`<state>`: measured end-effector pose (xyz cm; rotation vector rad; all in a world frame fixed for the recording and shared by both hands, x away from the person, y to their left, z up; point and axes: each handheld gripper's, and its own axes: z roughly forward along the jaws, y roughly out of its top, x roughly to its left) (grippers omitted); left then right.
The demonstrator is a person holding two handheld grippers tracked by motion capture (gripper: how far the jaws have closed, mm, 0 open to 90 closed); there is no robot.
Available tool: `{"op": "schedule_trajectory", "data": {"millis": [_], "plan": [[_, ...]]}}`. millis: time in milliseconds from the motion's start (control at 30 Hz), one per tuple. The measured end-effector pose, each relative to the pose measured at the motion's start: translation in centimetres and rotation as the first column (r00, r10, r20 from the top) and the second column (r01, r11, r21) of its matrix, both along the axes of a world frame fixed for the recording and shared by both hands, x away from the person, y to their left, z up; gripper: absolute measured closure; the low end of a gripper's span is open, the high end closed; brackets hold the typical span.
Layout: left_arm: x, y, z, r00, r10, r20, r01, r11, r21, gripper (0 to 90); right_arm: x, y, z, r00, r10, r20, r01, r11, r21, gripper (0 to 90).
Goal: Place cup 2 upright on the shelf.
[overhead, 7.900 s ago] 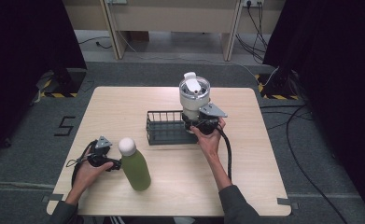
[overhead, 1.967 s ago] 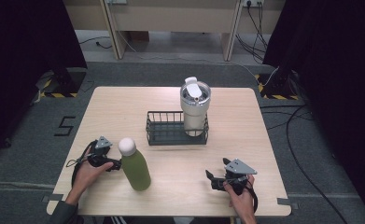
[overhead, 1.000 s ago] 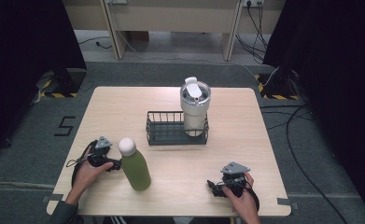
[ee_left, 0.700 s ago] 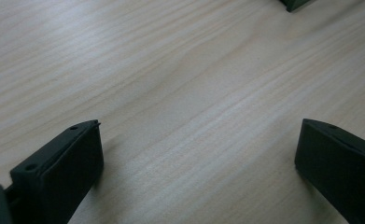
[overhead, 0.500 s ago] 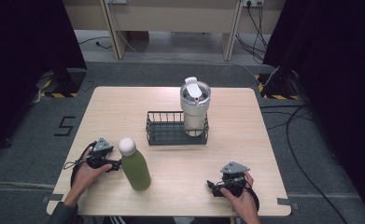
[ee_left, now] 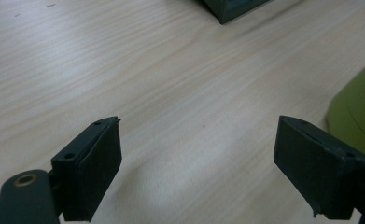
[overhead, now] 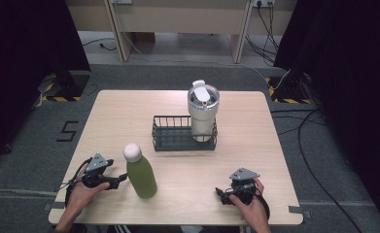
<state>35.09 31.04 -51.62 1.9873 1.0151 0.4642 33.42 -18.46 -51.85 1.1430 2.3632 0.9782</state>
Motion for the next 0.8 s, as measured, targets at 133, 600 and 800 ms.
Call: {"op": "schedule_trajectory", "data": {"millis": [133,600,800], "plan": [[-1.0,0.4,0.2,0.9999,0.004,0.014,-0.003,0.9997,-0.024,14.9,0.0,0.0,0.0,1.0,-0.003,-0.002,0.003,1.0,0.001,5.7],[-4.0,0.1,0.8,0.9988,-0.018,0.046,0.022,0.9959,-0.088,14.9,0.0,0.0,0.0,1.0,-0.001,-0.005,0.001,1.0,0.0,5.3],[-5.2,-0.3,1.0,0.9966,-0.041,0.071,0.048,0.9924,-0.113,14.9,0.0,0.0,0.0,1.0,-0.001,-0.005,0.001,1.0,0.0,5.3]]}}
